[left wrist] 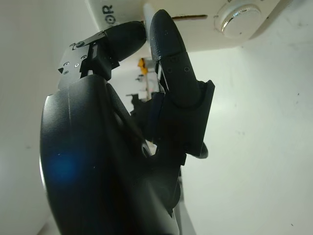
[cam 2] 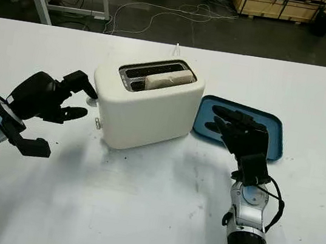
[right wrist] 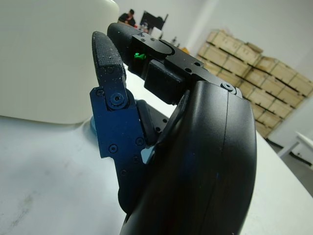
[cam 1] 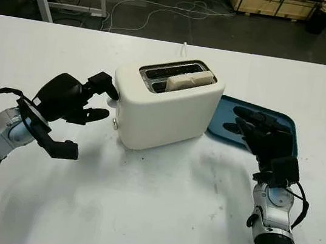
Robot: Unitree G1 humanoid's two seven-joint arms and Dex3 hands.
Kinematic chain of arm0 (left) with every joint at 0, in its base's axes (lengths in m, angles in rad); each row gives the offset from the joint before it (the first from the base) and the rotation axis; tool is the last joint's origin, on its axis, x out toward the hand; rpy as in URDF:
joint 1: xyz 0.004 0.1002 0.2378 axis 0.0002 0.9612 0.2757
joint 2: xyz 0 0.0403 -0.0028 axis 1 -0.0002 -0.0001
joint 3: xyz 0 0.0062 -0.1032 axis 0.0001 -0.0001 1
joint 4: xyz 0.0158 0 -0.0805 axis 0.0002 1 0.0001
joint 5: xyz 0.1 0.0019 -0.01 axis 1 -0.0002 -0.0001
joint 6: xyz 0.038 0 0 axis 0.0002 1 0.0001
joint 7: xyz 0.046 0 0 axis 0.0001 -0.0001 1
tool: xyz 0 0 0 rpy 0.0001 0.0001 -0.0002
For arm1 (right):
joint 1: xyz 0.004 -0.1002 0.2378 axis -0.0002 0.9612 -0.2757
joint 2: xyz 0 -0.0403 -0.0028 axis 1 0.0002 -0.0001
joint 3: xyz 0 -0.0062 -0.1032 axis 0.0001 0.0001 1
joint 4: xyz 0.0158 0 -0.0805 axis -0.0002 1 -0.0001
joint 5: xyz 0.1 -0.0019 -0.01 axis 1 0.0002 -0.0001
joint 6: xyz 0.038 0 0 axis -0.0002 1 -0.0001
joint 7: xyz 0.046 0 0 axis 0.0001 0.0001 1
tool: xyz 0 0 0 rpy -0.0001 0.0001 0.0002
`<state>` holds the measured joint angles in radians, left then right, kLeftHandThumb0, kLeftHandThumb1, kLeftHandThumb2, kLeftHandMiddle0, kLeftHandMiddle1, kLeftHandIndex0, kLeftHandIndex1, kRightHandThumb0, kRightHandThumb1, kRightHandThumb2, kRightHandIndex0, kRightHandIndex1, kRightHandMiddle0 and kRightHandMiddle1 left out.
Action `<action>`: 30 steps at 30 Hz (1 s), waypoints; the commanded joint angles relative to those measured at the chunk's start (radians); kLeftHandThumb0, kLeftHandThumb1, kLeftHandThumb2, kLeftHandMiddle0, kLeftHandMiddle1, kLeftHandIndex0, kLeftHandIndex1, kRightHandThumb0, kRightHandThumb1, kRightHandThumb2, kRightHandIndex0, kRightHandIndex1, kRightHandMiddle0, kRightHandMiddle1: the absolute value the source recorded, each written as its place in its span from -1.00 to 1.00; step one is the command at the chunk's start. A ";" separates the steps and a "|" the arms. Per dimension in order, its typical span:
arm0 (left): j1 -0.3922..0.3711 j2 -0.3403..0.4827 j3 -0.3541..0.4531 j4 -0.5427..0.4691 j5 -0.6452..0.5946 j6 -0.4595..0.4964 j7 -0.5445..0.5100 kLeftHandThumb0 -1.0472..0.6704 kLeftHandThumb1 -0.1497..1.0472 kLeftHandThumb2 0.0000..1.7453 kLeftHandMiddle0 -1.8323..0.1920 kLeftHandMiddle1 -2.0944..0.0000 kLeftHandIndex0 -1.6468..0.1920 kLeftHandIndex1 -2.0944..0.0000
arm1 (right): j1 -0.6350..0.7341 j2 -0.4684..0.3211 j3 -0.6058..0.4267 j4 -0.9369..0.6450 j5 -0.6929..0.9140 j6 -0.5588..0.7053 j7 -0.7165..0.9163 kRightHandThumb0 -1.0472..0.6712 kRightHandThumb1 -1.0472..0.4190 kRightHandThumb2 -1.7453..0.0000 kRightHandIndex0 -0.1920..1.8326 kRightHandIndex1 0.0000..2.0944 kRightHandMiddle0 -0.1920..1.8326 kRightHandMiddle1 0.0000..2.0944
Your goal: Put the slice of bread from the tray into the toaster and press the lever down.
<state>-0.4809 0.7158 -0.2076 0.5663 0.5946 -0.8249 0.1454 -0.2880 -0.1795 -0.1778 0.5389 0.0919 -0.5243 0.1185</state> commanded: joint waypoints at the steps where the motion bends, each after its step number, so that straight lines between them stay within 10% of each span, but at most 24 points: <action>1: 0.000 -0.007 -0.012 0.011 0.011 0.009 -0.021 -0.99 0.79 -0.27 -0.60 -0.67 0.71 -0.49 | 0.006 -0.006 -0.005 -0.013 0.003 0.016 -0.003 -0.38 -0.79 1.00 0.46 -0.85 0.37 -1.00; 18: -0.120 -0.050 -0.137 0.197 0.099 0.008 -0.041 -1.00 0.79 -0.23 -0.55 -0.67 0.67 -0.54 | 0.008 -0.005 -0.008 -0.005 0.003 0.004 -0.002 -0.39 -0.79 1.00 0.46 -0.85 0.37 -1.00; 30: 0.009 -0.269 -0.211 0.383 0.055 0.089 0.098 -1.00 0.79 -0.42 -0.36 -0.38 0.18 -0.10 | -0.011 -0.035 -0.016 0.016 -0.005 0.008 0.001 -0.37 -0.81 1.00 0.44 -0.86 0.34 -1.00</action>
<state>-0.5382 0.5291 -0.3384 0.9108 0.5838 -0.7806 0.3025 -0.2876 -0.2027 -0.1902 0.5443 0.0882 -0.5241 0.1186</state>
